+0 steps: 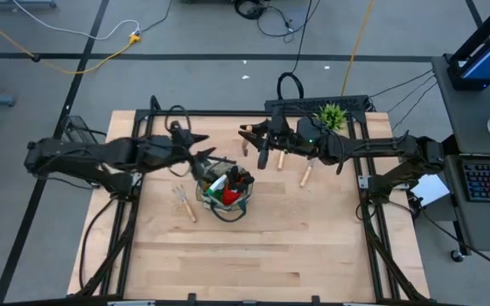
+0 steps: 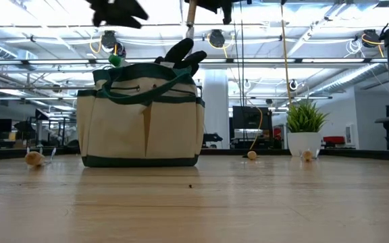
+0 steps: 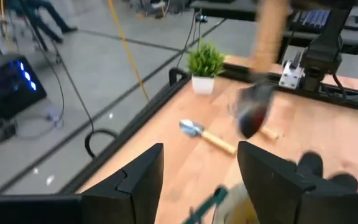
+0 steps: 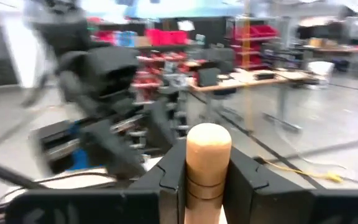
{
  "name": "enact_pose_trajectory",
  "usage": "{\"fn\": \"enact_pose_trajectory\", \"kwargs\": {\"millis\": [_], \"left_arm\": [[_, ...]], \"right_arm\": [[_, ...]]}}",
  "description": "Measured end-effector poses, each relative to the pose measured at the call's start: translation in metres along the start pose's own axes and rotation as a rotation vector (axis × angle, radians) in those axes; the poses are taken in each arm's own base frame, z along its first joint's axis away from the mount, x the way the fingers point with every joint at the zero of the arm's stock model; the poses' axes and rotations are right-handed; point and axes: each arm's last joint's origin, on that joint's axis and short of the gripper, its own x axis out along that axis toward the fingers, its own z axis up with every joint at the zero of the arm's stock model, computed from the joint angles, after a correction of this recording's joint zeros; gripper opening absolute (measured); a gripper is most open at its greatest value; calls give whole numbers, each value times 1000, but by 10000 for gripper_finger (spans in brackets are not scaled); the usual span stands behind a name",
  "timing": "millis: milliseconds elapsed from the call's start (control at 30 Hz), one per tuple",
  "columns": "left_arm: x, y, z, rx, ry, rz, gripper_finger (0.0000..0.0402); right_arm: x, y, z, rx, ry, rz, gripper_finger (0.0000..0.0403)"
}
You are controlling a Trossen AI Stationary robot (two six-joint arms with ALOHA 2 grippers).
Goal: Pick & Place Garden tools in Gardening bag
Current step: Put the left brown trowel into the brown gardening bag
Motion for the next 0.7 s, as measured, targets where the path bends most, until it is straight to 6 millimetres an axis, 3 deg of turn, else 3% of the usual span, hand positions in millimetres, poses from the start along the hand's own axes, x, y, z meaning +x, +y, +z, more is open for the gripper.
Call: {"fn": "enact_pose_trajectory", "kwargs": {"millis": [133, 333, 533, 700], "left_arm": [[-26, 15, -4, -21, 52, -1, 213], [-50, 30, -11, -82, 100, 8, 213], [-57, 34, -11, -106, 96, 7, 214], [-55, 33, -12, -101, 104, 9, 214]], "right_arm": [[1, 2, 5, 40, -52, 106, 55], [16, 1, -7, 115, -111, 220, 55], [35, 1, -34, 151, -107, 304, 55], [54, -3, -43, 158, -113, 371, 55]]}}
